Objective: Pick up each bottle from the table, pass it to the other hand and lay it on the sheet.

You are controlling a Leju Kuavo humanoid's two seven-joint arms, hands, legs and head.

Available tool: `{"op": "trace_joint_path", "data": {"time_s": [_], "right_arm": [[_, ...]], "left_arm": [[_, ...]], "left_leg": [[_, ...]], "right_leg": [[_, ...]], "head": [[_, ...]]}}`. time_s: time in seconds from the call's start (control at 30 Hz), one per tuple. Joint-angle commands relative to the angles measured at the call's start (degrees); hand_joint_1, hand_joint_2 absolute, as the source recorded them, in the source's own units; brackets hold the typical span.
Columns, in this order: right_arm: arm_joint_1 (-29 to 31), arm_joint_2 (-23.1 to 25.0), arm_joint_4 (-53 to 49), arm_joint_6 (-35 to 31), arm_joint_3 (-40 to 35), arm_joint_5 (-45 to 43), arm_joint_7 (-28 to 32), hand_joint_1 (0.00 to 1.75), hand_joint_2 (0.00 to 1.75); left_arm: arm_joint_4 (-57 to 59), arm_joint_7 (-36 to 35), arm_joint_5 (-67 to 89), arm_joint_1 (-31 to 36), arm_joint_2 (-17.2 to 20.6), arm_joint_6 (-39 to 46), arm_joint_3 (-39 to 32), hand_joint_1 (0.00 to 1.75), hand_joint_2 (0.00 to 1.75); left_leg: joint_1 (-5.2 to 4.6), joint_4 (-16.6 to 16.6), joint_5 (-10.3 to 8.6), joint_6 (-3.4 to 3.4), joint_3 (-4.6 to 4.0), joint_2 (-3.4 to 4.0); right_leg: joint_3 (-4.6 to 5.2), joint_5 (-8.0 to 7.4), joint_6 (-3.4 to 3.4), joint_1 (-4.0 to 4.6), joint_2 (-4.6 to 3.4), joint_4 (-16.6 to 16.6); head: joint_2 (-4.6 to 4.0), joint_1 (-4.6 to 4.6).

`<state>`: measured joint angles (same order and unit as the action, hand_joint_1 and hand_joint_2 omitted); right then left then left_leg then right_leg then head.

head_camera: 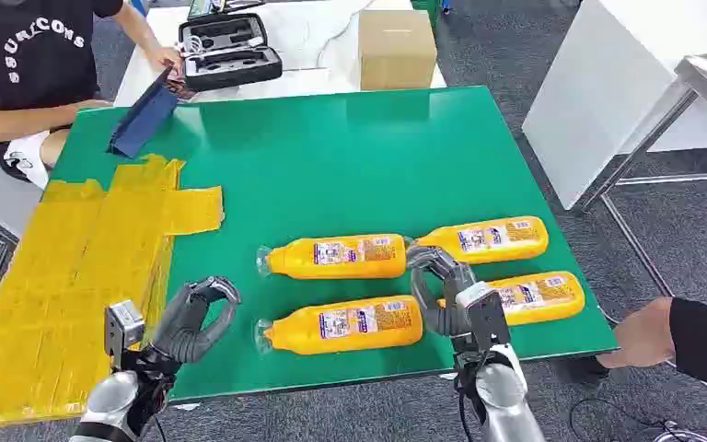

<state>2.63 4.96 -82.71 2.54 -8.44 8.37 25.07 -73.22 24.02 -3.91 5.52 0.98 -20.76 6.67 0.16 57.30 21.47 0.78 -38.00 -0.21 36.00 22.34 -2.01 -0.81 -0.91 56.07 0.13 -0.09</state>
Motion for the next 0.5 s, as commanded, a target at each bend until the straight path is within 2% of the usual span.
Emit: {"op": "trace_joint_path", "data": {"time_s": [0.03, 0.1, 0.2, 0.27, 0.5], "right_arm": [[3.91, 7.8, -6.15, -5.89, -3.61, -1.58, 7.73, 1.75, 1.75], [5.85, 6.32, -7.95, -10.16, -7.92, -1.99, 3.97, 1.75, 1.75], [6.19, 5.17, -7.64, -10.01, -7.73, -2.76, 4.34, 1.75, 1.75], [5.94, 4.67, -7.33, -9.89, -7.45, -3.48, 4.89, 1.75, 1.75], [5.72, 4.46, -7.14, -9.78, -7.33, -3.73, 5.34, 1.75, 1.75]], "left_arm": [[0.16, 5.57, 16.75, 11.58, -11.18, 28.28, 0.66, 1.75, 1.75], [0.33, 2.01, 15.81, 14.57, -10.49, 30.91, 4.3, 1.75, 1.75], [0.67, 2.35, 15.52, 14.18, -9.51, 30.73, 4.67, 1.75, 1.75], [0.72, 3.1, 15.02, 13.54, -9.01, 30.77, 4.64, 1.75, 1.75], [0.71, 3.56, 14.81, 13.12, -8.78, 30.77, 4.58, 1.75, 1.75]], "left_leg": [[0.01, -0.01, 0.13, -0.04, 0.32, -0.04], [0.01, 0.21, -0.06, -0.03, -0.3, -0.31], [0.03, 0.04, -0.29, 0.02, -0.28, -0.26], [-0.02, -0.02, -0.16, 0.01, 0.1, -0.16], [0.03, 0.03, -0.14, 0.0, 0.15, -0.17]], "right_leg": [[-0.34, 0.13, 0.08, 0.03, 0.12, -0.01], [0.24, 0.06, 0.05, 0.02, 0.37, 0.25], [0.12, -0.06, 0.04, 0.06, 0.32, 0.03], [-0.18, -0.02, 0.04, 0.01, 0.24, 0.01], [-0.24, 0.01, 0.06, 0.05, 0.31, 0.01]], "head": [[0.0, 0.0], [0.0, -0.04], [0.0, 0.02], [0.0, -0.04], [0.0, 0.0]]}}
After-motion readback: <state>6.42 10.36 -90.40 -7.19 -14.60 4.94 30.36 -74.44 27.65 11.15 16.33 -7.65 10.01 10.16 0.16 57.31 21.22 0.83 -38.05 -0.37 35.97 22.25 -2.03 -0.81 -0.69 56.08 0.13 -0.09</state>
